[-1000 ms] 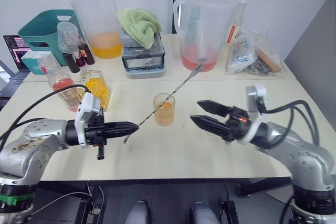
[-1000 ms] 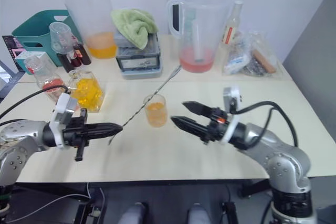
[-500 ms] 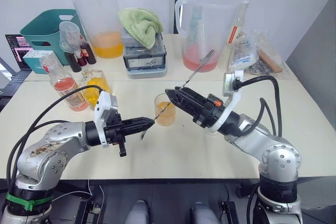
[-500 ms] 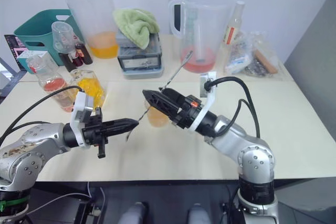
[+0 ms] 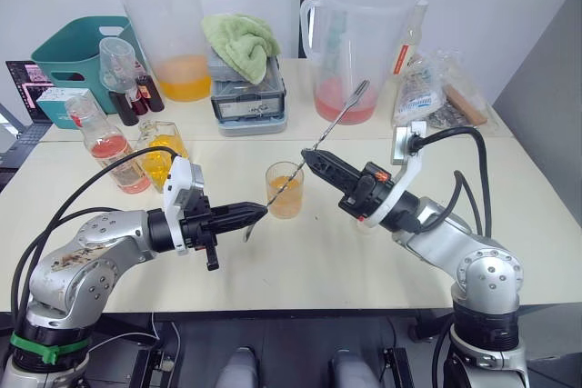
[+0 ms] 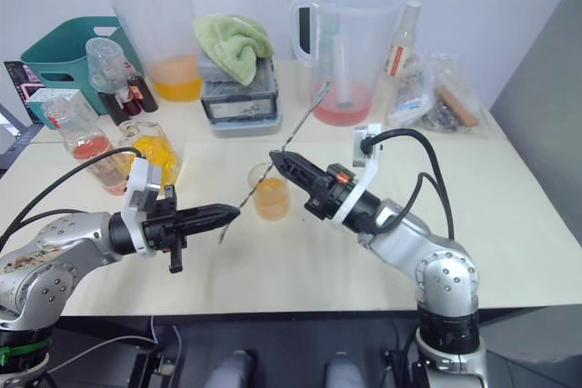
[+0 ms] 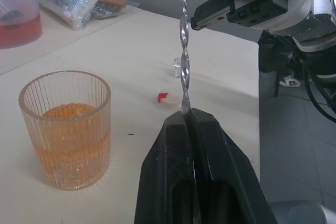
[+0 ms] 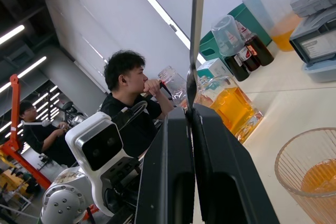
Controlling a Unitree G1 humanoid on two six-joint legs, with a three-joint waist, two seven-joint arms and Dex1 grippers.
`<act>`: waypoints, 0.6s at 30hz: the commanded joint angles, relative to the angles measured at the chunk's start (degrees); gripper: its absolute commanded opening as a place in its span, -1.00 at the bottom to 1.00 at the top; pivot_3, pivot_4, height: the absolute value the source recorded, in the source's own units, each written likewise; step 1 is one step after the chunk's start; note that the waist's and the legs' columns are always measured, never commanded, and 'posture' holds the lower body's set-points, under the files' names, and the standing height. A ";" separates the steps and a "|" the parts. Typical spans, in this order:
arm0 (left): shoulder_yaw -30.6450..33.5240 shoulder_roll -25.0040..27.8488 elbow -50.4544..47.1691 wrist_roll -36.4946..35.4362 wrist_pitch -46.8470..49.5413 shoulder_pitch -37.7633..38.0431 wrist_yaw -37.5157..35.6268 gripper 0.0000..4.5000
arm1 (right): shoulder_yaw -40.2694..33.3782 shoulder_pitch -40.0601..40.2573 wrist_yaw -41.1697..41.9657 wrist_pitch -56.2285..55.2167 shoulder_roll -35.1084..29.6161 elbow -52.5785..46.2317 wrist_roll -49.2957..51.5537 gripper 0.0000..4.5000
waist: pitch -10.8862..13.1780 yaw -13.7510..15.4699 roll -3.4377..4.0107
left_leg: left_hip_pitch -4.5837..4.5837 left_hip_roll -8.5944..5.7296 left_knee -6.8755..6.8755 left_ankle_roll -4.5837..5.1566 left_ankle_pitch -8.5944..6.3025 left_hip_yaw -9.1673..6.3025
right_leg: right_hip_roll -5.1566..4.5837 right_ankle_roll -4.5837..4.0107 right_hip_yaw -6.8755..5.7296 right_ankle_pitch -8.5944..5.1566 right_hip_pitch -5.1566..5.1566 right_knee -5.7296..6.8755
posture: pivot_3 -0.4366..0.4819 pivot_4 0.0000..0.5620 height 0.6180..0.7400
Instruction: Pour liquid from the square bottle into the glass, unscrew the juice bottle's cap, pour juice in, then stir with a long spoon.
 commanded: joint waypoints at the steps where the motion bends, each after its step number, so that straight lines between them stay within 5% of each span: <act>1: 0.97 0.85 -0.89 -0.21 0.10 0.01 0.25 -1.00 | -1.76 -0.72 -0.44 -2.20 -0.29 -0.86 1.06 -0.99 | 0.00 0.00 0.00 | 0.00 0.00 0.00 0.00 0.00 0.00 | 0.00 0.00 0.00 0.00 0.00 0.00 | -0.05 -0.47 0.99; 4: 1.40 0.59 -0.05 -0.54 1.05 -0.52 1.86 -1.00 | -1.81 -1.17 -0.71 -2.20 -0.57 -0.67 0.87 -0.99 | 0.00 0.01 0.00 | 0.00 0.00 0.00 0.00 0.00 0.00 | 0.00 0.00 0.00 0.00 0.00 0.00 | -0.05 -0.47 0.99; 18: 7.01 0.56 1.45 1.31 -3.48 3.84 1.67 0.98 | -2.46 -5.29 -0.31 -3.80 -2.00 0.48 -0.38 -1.00 | 0.00 -0.13 0.00 | -0.02 0.01 -0.05 0.00 0.00 0.03 | 0.00 -0.01 0.04 -0.01 -0.08 0.00 | -0.05 -0.47 0.99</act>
